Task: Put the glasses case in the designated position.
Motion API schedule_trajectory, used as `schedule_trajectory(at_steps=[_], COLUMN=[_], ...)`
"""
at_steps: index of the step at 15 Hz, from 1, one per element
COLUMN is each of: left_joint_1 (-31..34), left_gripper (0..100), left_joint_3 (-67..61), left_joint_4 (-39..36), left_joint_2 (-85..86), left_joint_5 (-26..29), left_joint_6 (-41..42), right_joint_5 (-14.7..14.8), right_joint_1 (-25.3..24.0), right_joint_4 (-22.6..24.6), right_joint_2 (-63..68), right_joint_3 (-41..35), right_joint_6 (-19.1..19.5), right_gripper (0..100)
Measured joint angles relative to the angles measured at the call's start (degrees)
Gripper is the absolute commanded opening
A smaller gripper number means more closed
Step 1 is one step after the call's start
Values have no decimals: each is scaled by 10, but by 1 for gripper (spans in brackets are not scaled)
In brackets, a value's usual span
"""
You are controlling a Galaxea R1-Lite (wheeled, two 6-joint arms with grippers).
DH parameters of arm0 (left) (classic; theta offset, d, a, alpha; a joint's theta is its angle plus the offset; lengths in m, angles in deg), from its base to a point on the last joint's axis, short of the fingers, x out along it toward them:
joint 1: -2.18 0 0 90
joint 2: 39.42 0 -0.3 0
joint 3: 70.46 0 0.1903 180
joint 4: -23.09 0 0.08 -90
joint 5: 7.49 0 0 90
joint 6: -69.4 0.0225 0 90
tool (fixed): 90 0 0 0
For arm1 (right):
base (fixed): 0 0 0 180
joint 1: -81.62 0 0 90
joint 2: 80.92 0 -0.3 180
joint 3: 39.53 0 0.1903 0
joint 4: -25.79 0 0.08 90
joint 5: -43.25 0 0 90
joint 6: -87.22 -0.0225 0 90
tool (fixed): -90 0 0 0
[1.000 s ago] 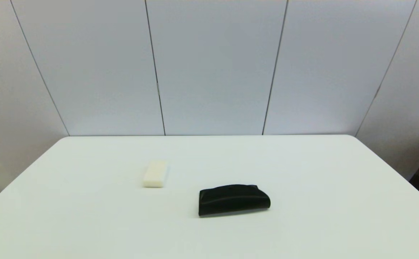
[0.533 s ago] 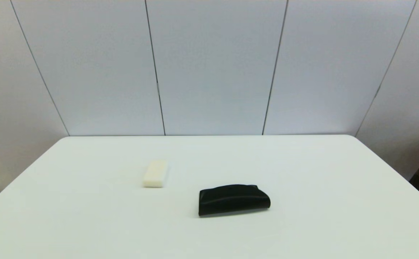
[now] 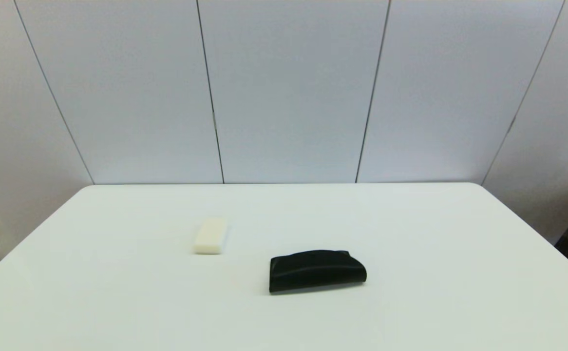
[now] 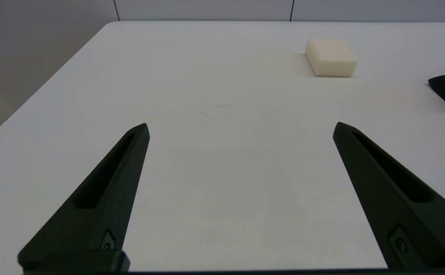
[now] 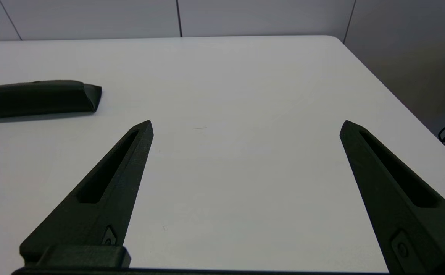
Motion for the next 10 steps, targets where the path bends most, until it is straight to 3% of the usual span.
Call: schedule_trajectory(at_steps=[10], left_joint_1=[0], left_gripper=[100], left_joint_3=[0], left_joint_4=[0], left_joint_2=[0], left_joint_5=[0], left_joint_6=[0], right_joint_5=[0], right_joint_1=[0], right_joint_4=[0], right_joint_2=[0], right_joint_3=[0], right_joint_6=[0], right_gripper=[100])
